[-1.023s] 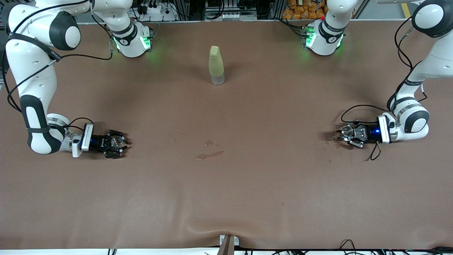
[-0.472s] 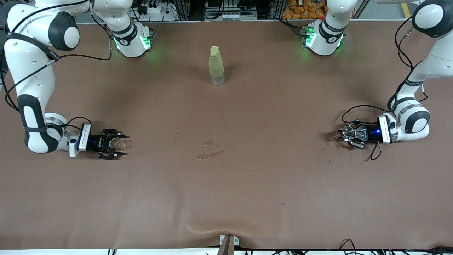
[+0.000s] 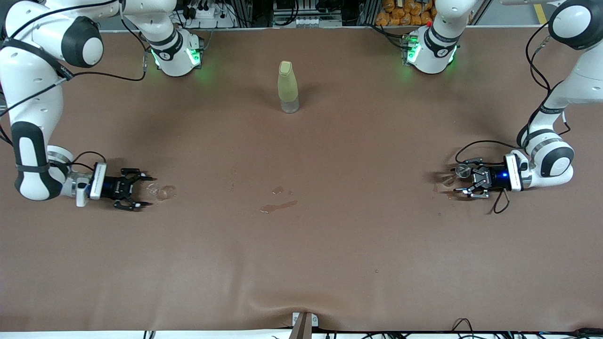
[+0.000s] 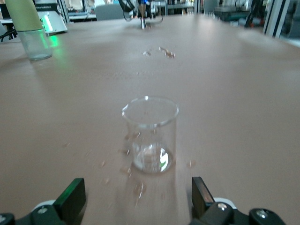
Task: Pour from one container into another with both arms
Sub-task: 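Lower the beaker and open the right gripper while the left gripper holds the jigger, then set the jigger down and open the left gripper while the right gripper retracts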
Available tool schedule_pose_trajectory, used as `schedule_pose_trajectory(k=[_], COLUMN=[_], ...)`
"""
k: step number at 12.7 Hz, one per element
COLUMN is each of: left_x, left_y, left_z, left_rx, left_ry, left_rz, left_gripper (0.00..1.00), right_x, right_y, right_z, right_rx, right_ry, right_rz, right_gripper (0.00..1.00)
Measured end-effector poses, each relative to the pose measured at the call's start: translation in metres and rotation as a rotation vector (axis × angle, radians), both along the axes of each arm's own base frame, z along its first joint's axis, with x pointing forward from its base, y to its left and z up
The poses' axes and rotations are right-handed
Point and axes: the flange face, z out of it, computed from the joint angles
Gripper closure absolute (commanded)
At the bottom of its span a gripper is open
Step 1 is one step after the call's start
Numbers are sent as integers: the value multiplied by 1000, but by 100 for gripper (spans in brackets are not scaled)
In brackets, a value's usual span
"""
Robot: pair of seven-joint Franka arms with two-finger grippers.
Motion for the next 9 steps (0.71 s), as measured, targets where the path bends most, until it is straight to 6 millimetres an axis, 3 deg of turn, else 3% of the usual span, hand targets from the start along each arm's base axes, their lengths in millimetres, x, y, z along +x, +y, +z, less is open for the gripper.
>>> schedule_pose_trajectory(k=[5, 9], left_x=[0, -3], left_y=[1, 21], left_z=[0, -2], left_rx=[0, 33], left_ry=[0, 2], left_rz=[1, 13], left_gripper=[10, 10], right_x=[20, 39], right_y=[-39, -44], right_z=[75, 161], right_rx=[-200, -413], right_ry=[196, 369], right_rz=[-48, -122], right_gripper=[0, 0])
